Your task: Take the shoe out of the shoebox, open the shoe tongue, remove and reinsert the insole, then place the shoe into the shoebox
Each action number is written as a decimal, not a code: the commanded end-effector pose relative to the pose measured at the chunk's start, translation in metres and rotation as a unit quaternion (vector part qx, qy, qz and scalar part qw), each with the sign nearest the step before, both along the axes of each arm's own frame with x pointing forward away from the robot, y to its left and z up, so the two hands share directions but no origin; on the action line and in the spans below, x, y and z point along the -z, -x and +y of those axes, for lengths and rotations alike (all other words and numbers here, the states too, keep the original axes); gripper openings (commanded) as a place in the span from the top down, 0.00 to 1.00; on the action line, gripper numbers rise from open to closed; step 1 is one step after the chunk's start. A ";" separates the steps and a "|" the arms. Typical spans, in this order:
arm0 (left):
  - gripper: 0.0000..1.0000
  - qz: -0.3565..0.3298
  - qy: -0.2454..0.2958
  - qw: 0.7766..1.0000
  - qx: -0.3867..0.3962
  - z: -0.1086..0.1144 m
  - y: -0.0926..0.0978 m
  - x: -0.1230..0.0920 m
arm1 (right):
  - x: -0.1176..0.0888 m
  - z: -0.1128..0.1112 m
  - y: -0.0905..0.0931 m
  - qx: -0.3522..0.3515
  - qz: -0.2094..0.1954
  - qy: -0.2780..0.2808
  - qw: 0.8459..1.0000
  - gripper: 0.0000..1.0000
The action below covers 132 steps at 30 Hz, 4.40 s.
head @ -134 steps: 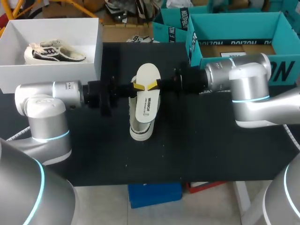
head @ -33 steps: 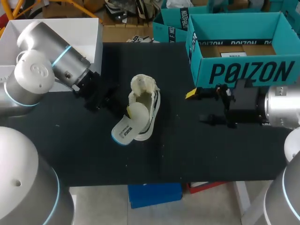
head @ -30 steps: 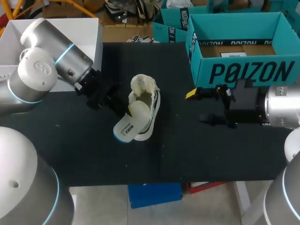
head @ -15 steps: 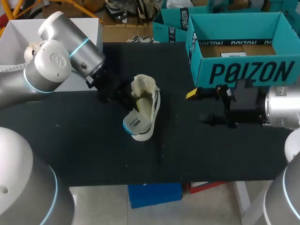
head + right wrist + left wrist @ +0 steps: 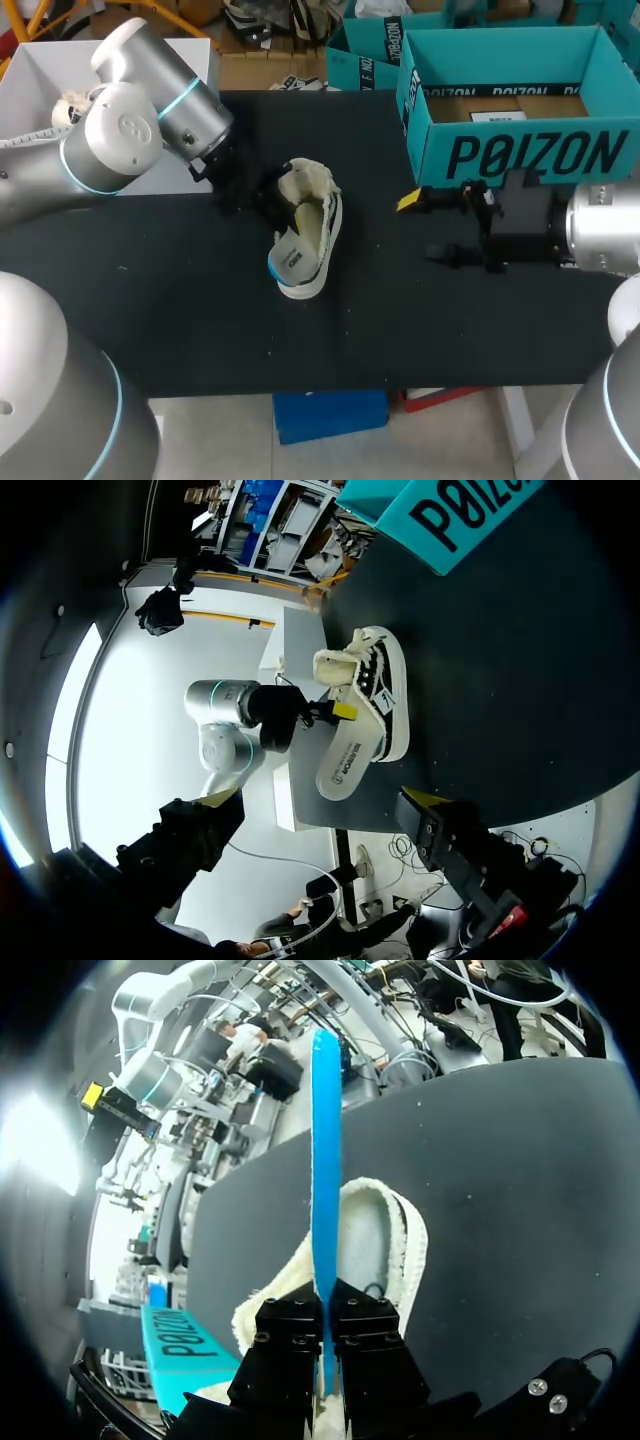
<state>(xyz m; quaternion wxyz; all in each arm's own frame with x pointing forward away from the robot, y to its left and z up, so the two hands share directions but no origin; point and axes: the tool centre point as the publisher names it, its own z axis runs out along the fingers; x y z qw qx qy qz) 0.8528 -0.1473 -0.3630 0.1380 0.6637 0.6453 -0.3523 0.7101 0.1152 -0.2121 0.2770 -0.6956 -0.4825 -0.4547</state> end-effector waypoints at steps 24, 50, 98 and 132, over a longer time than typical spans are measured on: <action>0.70 -0.005 -0.008 1.000 0.010 0.000 0.023 -0.019 | 0.000 0.001 0.000 0.000 0.000 0.001 1.000 0.00; 1.00 0.000 -0.038 0.997 0.062 0.009 0.053 -0.015 | 0.000 0.001 0.000 0.000 0.000 0.001 1.000 0.00; 1.00 -0.032 0.005 0.999 -0.034 -0.003 0.011 -0.004 | 0.000 0.001 0.000 0.000 0.000 0.001 1.000 0.00; 1.00 0.047 0.090 0.992 -0.074 -0.005 0.057 -0.024 | 0.000 0.001 0.000 0.000 0.000 0.001 1.000 0.00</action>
